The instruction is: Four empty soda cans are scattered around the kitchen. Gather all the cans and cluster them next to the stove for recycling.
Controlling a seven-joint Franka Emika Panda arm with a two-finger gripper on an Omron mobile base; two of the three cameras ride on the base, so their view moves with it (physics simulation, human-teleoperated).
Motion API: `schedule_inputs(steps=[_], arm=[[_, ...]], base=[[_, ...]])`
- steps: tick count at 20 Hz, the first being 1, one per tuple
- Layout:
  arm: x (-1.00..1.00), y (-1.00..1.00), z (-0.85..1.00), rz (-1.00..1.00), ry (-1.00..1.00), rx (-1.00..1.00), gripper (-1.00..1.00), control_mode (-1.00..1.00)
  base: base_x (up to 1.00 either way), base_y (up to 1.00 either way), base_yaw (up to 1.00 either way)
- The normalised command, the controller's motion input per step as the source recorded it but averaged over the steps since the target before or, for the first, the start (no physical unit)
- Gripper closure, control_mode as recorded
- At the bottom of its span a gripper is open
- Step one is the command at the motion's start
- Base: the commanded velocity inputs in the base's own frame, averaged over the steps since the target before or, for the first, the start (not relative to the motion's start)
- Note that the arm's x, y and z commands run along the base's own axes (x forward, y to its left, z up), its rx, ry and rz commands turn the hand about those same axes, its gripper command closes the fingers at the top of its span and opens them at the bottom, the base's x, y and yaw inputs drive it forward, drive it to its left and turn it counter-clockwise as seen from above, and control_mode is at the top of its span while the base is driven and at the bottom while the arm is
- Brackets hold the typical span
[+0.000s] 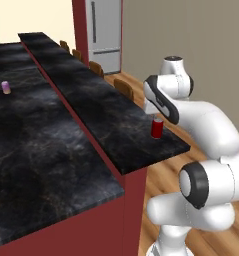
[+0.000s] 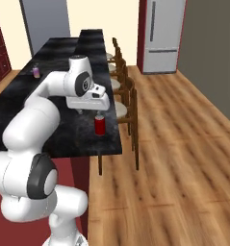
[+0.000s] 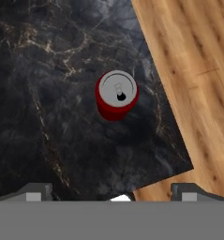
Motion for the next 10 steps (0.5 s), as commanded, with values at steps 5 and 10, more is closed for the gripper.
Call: schedule_inputs(steps=[5,10], arm=[[0.19,-0.01,-0.05,0.00,0.00,0.00,-1.00,-1.00],[0.23,-0.02,-0.15,0.00,0.00,0.00,-1.00,-1.00]], base=[[0.00,0.00,0.00],[0.00,0.00,0.00]])
